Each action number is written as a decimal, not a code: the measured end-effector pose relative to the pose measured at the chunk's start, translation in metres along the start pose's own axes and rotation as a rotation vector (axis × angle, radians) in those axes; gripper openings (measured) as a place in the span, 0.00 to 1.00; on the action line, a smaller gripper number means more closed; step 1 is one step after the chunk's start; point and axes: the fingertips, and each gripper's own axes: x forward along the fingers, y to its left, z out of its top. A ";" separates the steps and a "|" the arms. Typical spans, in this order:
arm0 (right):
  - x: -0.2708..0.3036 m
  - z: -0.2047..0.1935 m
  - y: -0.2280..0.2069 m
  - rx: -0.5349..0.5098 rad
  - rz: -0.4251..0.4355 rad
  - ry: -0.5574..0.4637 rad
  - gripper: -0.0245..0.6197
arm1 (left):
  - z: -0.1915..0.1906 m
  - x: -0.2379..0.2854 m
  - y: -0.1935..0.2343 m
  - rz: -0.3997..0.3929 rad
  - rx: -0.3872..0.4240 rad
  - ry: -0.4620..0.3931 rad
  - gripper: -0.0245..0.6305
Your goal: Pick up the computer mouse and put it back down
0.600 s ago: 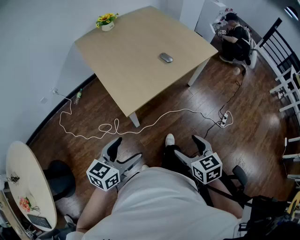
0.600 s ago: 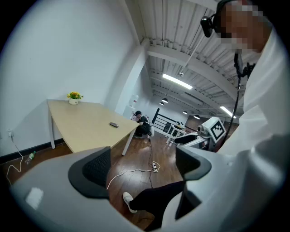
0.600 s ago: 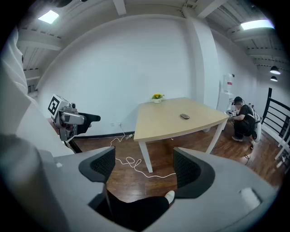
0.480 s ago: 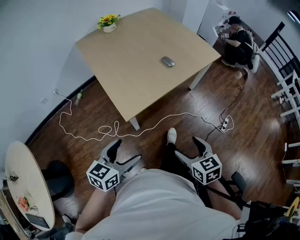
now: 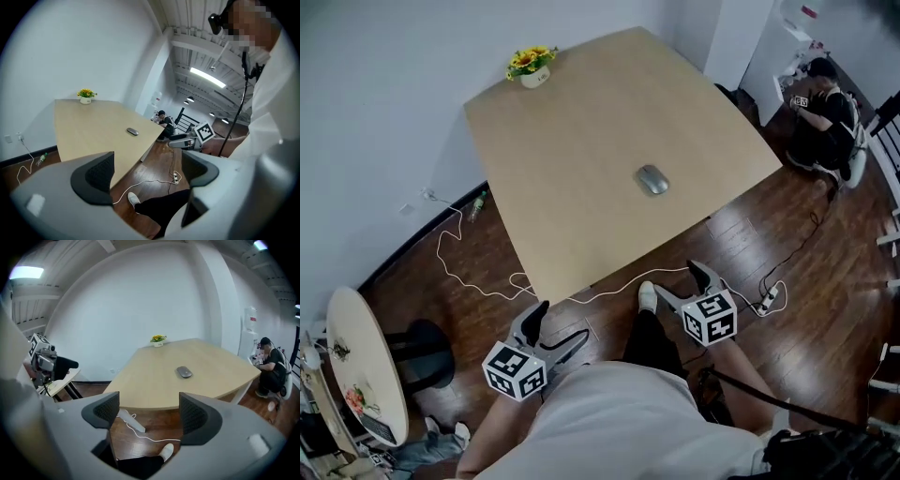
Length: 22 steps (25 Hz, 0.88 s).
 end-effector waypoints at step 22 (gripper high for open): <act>0.291 0.069 -0.180 -0.144 0.025 0.188 0.65 | 0.132 0.144 0.011 0.207 -0.093 0.045 0.69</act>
